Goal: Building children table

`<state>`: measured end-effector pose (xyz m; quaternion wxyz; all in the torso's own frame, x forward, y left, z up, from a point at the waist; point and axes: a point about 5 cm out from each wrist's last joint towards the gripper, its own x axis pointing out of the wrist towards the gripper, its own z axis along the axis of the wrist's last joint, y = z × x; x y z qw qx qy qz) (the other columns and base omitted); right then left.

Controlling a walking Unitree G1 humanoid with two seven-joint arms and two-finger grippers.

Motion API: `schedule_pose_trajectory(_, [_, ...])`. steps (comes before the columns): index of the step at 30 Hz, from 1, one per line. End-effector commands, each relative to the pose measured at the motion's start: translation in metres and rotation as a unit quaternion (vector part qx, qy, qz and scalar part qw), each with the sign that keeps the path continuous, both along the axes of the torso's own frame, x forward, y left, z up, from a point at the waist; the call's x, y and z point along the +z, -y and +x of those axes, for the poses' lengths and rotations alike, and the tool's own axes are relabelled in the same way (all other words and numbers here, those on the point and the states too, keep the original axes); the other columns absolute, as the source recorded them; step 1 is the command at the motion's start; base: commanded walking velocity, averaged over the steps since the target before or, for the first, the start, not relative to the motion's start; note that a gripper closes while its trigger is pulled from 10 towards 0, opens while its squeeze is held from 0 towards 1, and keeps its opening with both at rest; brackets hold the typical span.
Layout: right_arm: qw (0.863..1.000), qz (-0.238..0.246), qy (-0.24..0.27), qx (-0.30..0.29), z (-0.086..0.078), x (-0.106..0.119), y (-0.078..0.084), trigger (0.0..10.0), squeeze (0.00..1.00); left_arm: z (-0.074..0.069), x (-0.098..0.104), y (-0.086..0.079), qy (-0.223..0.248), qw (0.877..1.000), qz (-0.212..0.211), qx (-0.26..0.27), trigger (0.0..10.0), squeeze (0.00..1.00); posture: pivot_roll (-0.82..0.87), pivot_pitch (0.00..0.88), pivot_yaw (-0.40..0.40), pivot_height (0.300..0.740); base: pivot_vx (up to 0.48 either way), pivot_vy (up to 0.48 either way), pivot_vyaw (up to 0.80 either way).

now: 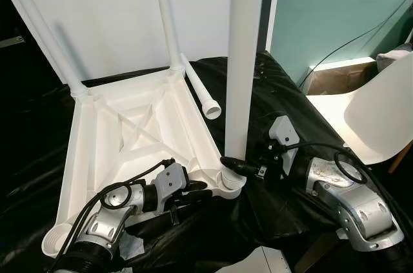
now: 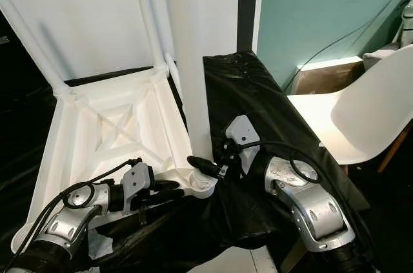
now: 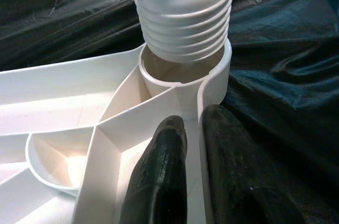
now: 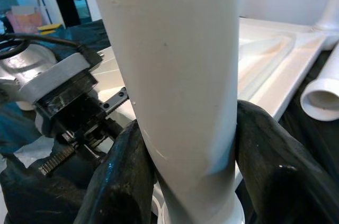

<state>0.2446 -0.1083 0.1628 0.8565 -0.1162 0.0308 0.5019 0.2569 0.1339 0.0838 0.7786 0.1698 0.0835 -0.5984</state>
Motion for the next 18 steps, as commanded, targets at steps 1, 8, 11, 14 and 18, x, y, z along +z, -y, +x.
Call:
schedule_pose_trajectory(1, [0.992, -0.075, -0.105, -0.017, -0.005, -0.052, 0.009, 10.0, 0.0, 0.003, -0.012, -0.005, -0.004, 0.997, 0.008, 0.083, 10.0, 0.0, -0.1, 0.0, 0.052, 0.74, 0.0, 0.0, 0.0])
schedule_pose_trajectory(8, [0.994, -0.065, -0.088, -0.019, 0.0, -0.059, 0.003, 10.0, 0.0, 0.002, -0.013, -0.005, -0.005, 0.996, 0.006, 0.085, 10.0, 0.0, -0.09, 0.0, 0.049, 0.74, 0.0, 0.0, 0.0])
schedule_pose_trajectory(11, [0.994, -0.061, -0.083, -0.023, 0.001, -0.059, 0.003, 10.0, 0.0, 0.002, -0.013, -0.005, -0.004, 0.996, 0.006, 0.085, 10.0, 0.0, -0.09, 0.0, 0.05, 0.74, 0.0, 0.0, 0.0])
schedule_pose_trajectory(14, [0.994, -0.039, -0.093, -0.042, 0.001, -0.064, 0.003, 10.0, 0.0, 0.001, -0.013, -0.007, -0.004, 0.996, 0.006, 0.087, 10.0, 0.0, -0.09, 0.0, 0.057, 0.74, 0.0, 0.0, 0.0])
schedule_pose_trajectory(18, [0.988, -0.026, -0.127, -0.081, 0.002, -0.073, 0.009, 10.0, 0.0, 0.003, -0.011, -0.007, -0.001, 0.996, 0.008, 0.084, 10.0, 0.0, -0.1, 0.0, 0.07, 0.74, 0.0, 0.0, 0.0])
